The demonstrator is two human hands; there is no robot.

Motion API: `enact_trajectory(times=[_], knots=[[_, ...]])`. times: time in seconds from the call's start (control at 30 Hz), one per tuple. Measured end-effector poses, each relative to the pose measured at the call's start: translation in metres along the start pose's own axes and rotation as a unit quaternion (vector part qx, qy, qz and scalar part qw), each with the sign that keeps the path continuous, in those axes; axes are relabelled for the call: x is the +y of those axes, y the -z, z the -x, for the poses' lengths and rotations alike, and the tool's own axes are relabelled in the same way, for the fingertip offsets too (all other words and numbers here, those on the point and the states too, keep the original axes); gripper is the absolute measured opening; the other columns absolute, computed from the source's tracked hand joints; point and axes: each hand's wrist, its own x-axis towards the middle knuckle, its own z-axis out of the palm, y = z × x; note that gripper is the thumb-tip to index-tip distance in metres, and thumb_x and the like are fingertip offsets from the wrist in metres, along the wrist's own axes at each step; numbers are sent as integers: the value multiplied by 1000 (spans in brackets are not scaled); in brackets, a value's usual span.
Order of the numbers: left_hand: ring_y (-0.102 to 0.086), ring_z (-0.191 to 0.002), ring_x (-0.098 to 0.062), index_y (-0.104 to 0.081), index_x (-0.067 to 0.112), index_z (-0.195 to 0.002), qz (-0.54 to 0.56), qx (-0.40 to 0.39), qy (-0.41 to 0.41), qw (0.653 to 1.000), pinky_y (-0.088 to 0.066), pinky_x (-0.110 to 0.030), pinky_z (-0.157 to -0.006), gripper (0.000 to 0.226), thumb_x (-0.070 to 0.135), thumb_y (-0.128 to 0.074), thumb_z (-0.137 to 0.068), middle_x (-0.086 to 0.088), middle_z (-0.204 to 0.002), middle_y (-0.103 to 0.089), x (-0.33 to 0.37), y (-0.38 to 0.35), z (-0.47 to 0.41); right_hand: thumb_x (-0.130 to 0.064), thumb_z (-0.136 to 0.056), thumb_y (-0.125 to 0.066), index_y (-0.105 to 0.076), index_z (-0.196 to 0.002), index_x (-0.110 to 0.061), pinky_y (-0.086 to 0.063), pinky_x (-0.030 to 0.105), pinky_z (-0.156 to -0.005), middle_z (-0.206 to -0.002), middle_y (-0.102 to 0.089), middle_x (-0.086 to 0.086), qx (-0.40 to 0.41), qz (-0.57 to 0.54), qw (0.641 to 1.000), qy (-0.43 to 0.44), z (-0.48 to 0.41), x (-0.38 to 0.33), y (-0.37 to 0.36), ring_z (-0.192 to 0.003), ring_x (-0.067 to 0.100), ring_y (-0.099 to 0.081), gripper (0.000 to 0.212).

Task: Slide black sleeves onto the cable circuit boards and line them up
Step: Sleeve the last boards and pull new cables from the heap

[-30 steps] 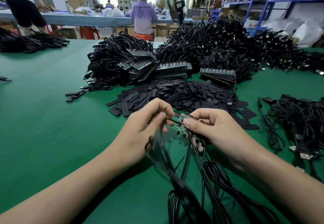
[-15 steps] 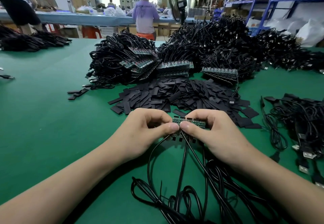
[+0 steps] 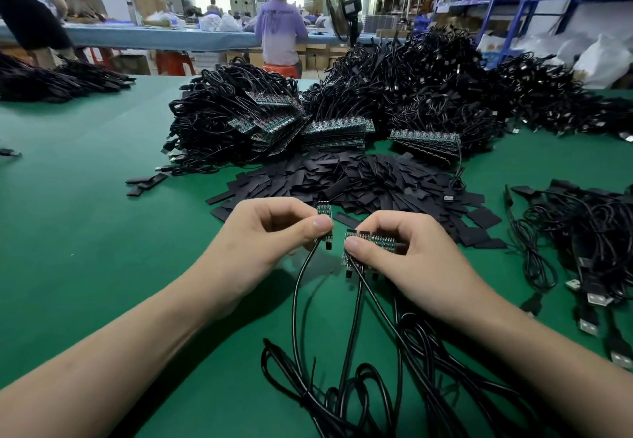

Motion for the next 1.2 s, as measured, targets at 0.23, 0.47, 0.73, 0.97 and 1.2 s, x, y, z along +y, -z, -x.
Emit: enact_trajectory(times=[0.23, 0.47, 0.73, 0.97, 1.2], knots=[[-60, -72, -17, -75, 19, -75, -23, 49, -28, 998, -49, -36, -71, 20, 37, -82, -73, -11, -77, -72, 1, -7, 2, -63, -82, -61, -75, -95, -41, -37, 11, -87, -103, -66, -28, 35, 77, 992, 91, 5, -12, -11, -111, -2, -56, 30], [-55, -67, 2, -64, 20, -60, -120, 160, -43, 979, -39, -10, -64, 52, 49, -52, -102, 12, -71, -67, -6, 5, -5, -36, -93, -68, -75, -86, -20, -54, 18, -71, -86, -78, -7, -30, -149, 987, 60, 2, -22, -1, -76, 8, -69, 19], [-58, -92, -13, -63, 24, -113, -373, 220, -25, 901, -50, -24, -82, 22, 15, -69, -94, 3, -105, -62, -20, 36, -14, -33, -94, -51, -63, -88, -18, -53, 21, -51, -63, -62, -6, -6, -447, 894, 14, -2, -43, 39, -50, 8, -60, 20], [-54, -114, -25, -63, 24, -128, -546, 178, 38, 818, -50, -42, -91, 39, 46, -62, -95, -1, -118, -56, -25, 44, -11, -36, -96, -54, -67, -84, -20, -28, 15, -35, -55, -35, -10, -18, -365, 930, -32, -16, -34, 79, -33, 1, -26, 24], [-59, -111, -24, -72, 26, -122, -574, 154, 44, 803, -51, -36, -84, 33, 44, -67, -95, 1, -114, -64, -28, 52, -14, -47, -94, -60, -73, -78, -33, -37, 21, -48, -61, -63, -3, -44, 200, 979, -14, -9, -10, 36, -47, 7, -44, 25]])
